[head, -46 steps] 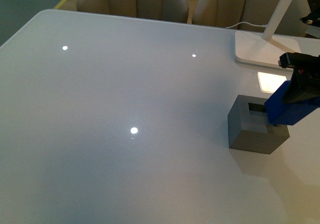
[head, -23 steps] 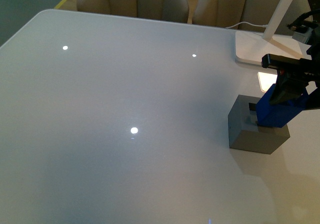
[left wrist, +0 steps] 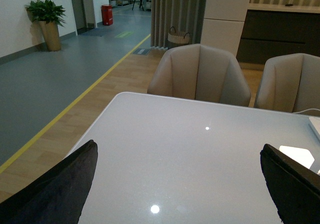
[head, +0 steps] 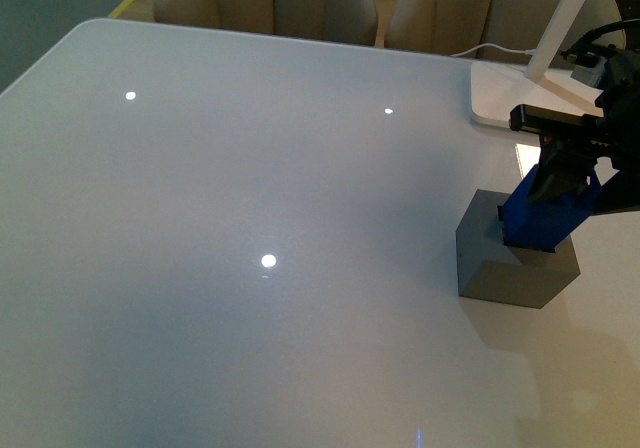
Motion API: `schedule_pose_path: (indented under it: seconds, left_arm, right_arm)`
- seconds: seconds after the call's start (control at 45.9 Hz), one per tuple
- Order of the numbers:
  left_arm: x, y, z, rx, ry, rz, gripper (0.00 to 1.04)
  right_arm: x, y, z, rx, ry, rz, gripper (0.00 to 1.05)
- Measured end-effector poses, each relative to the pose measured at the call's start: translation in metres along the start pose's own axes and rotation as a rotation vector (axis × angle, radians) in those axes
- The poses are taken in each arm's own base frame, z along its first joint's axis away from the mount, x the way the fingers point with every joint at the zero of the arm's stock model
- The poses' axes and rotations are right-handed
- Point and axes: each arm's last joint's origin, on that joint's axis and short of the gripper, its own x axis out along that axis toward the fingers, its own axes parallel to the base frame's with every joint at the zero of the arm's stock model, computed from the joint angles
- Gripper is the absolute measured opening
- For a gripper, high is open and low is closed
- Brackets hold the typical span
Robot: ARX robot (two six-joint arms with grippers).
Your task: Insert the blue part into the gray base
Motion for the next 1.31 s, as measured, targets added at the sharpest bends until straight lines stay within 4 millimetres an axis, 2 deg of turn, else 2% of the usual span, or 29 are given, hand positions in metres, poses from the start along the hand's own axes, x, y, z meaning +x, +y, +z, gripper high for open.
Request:
schedule_pose_path:
  seconds: [1.068,1.307]
  left_arm:
    - [0.0,0.0,0.0,0.0,0.0,0.0,0.97]
    - [0.0,0.0,0.0,0.0,0.0,0.0,0.97]
  right_arm:
    - [0.009,-0.003,0.0,0.016,0.019,-0.015,0.45]
    - [0.014,-0.003,-0.002,0.012,0.034,-0.018,0.8]
